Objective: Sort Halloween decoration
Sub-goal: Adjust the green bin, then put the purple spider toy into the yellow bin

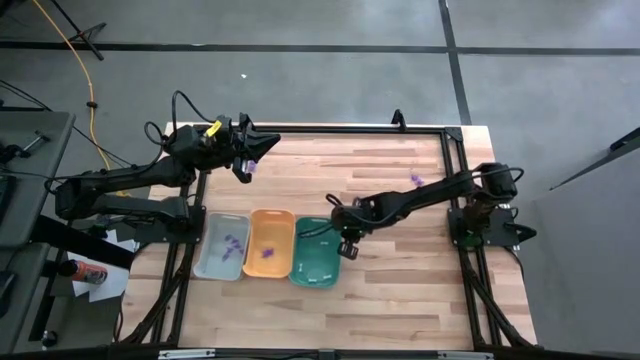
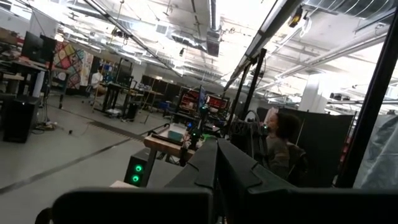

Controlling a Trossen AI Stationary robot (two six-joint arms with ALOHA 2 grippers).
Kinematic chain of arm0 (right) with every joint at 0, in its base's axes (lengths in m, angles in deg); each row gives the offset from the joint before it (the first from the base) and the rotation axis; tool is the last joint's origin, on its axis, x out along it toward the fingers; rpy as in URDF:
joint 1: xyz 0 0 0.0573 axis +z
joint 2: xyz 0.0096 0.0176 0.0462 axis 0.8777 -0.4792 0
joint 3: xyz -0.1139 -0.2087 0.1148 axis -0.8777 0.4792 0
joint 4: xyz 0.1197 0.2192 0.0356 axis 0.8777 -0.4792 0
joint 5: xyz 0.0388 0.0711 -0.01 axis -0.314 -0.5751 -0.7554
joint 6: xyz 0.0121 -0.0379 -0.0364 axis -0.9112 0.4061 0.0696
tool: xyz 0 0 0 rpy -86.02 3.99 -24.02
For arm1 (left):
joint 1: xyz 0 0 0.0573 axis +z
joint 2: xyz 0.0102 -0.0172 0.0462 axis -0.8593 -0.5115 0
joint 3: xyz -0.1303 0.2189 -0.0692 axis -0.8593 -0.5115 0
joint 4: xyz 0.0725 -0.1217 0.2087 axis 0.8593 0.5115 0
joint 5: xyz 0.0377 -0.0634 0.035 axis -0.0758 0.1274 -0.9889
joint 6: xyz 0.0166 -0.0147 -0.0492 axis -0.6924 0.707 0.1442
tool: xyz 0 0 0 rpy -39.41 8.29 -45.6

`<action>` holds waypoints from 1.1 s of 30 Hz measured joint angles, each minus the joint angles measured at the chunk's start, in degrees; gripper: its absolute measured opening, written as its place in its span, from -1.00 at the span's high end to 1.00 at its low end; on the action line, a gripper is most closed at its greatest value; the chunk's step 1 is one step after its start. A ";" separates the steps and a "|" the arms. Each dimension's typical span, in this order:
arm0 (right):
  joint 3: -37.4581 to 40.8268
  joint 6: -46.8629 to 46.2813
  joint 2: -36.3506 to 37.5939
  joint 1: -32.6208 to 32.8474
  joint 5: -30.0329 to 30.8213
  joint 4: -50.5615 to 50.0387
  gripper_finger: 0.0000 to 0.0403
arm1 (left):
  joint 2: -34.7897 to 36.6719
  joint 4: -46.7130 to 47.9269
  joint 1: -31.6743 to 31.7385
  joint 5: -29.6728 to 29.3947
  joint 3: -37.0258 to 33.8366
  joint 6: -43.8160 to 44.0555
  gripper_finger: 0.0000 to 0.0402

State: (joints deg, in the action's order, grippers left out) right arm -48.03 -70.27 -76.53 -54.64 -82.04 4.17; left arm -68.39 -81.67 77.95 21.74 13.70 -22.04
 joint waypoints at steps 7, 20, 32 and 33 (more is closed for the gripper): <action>0.00 -0.16 -0.02 -2.54 1.35 2.96 1.00 | 0.00 0.00 0.00 -0.02 0.01 -1.09 1.00; 0.00 3.13 5.65 -5.56 1.40 -4.55 1.00 | 0.00 0.04 0.09 -0.07 0.01 -2.70 1.00; 15.04 4.94 35.37 -8.41 10.05 -7.91 1.00 | 0.02 5.05 0.11 0.19 0.01 -3.53 1.00; 18.16 3.87 38.92 -8.77 9.95 -6.51 1.00 | 0.02 5.90 0.11 0.07 0.01 -3.55 1.00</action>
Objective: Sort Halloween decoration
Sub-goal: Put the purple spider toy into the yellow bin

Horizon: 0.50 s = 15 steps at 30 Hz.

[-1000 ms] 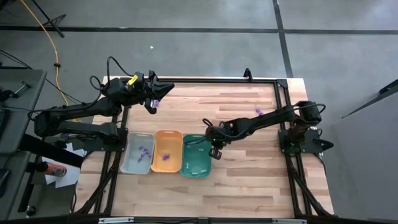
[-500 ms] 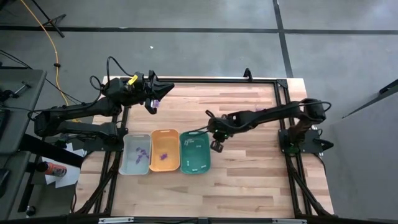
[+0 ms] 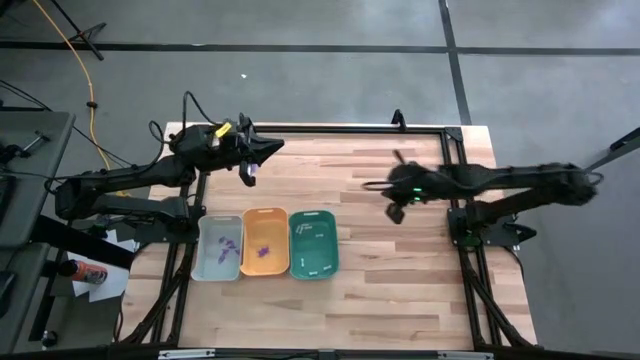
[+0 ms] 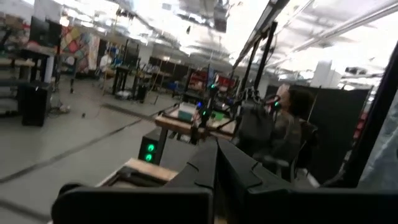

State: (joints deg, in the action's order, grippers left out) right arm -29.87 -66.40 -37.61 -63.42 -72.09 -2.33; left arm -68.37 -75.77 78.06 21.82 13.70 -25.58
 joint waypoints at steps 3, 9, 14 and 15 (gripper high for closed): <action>10.03 -2.30 10.89 -0.78 -2.63 8.91 1.00 | 0.00 3.18 0.00 -0.33 0.00 -0.02 1.00; 25.60 -5.91 22.43 -3.58 -9.46 43.58 1.00 | -0.35 6.66 -0.09 -0.36 0.00 1.88 1.00; 26.36 -7.05 21.12 -5.96 -11.89 59.49 1.00 | -1.99 6.90 -0.09 -0.36 0.00 -0.11 1.00; 25.12 -6.00 20.39 -6.26 -12.14 59.80 1.00 | -2.32 6.95 -0.09 -0.34 0.00 -0.63 1.00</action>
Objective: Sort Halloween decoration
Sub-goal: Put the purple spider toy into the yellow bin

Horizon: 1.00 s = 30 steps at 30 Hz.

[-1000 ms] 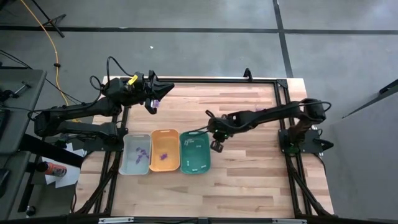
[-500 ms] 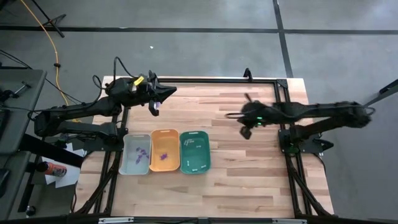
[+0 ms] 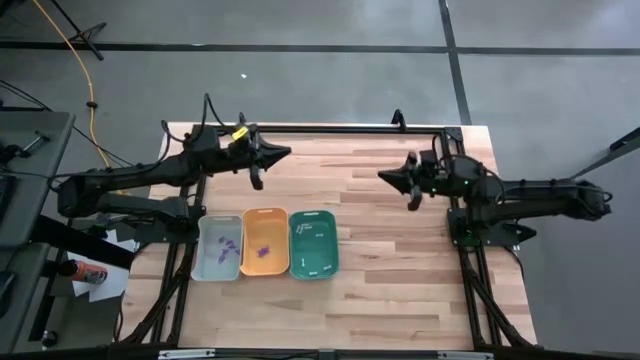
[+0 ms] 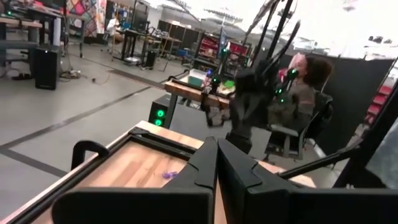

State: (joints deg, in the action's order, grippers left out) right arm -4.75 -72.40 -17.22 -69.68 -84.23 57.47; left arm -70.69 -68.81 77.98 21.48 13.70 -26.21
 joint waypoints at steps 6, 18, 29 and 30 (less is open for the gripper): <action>-9.31 7.76 -6.13 -0.80 -0.25 -0.31 1.00 | -1.24 -0.17 -0.01 4.01 0.00 -0.70 1.00; -21.62 15.13 -21.69 -0.81 -4.28 -0.83 1.00 | -1.22 -0.37 -1.31 7.24 0.00 -1.49 1.00; -29.14 19.10 -26.02 -0.83 -4.67 -9.59 1.00 | -1.22 0.63 -1.28 6.84 0.00 -2.41 1.00; -29.37 19.48 -26.04 -0.83 -4.71 -10.22 1.00 | -1.22 0.63 -1.16 6.79 0.00 -2.41 1.00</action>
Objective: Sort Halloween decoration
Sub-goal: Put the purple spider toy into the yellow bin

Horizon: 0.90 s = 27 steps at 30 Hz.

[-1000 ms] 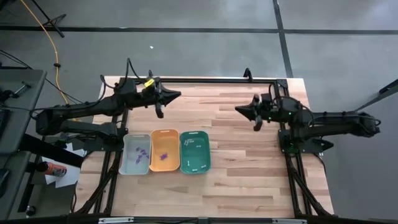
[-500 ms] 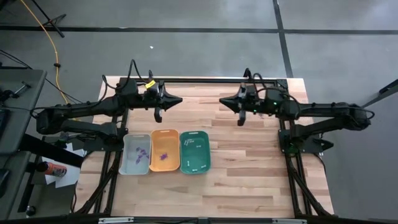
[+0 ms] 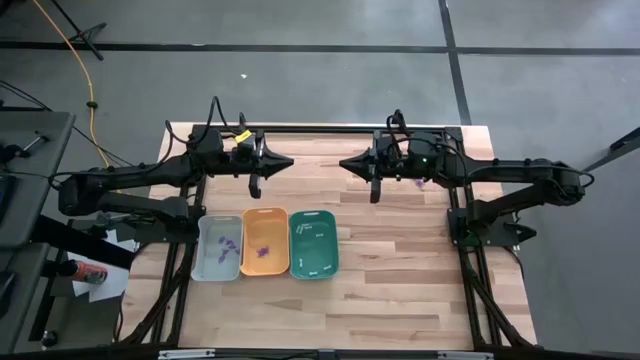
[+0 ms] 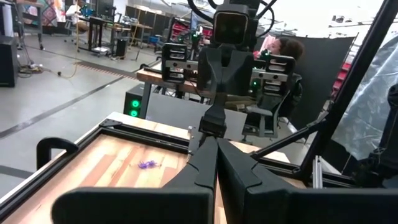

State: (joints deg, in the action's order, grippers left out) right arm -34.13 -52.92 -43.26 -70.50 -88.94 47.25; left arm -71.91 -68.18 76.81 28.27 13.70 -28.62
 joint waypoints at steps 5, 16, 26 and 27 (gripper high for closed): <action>-0.11 0.17 -0.01 0.01 -1.10 -1.40 1.00 | 0.00 0.00 0.42 -0.13 0.00 0.00 1.00; -0.11 0.06 -0.01 -0.29 -1.07 -6.37 1.00 | -2.59 18.09 14.73 -14.60 0.02 5.33 0.84; -0.11 -1.29 -0.03 -3.37 -1.07 -6.86 1.00 | -18.23 40.88 32.60 -12.23 0.02 8.20 0.29; -0.11 -1.34 -0.02 -3.55 -1.09 -7.23 1.00 | -19.90 42.29 32.78 -12.74 0.02 8.22 0.23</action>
State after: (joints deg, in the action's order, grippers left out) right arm -34.24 -54.26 -43.27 -74.06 -90.03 40.02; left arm -91.81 -25.89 109.59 15.53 13.73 -20.39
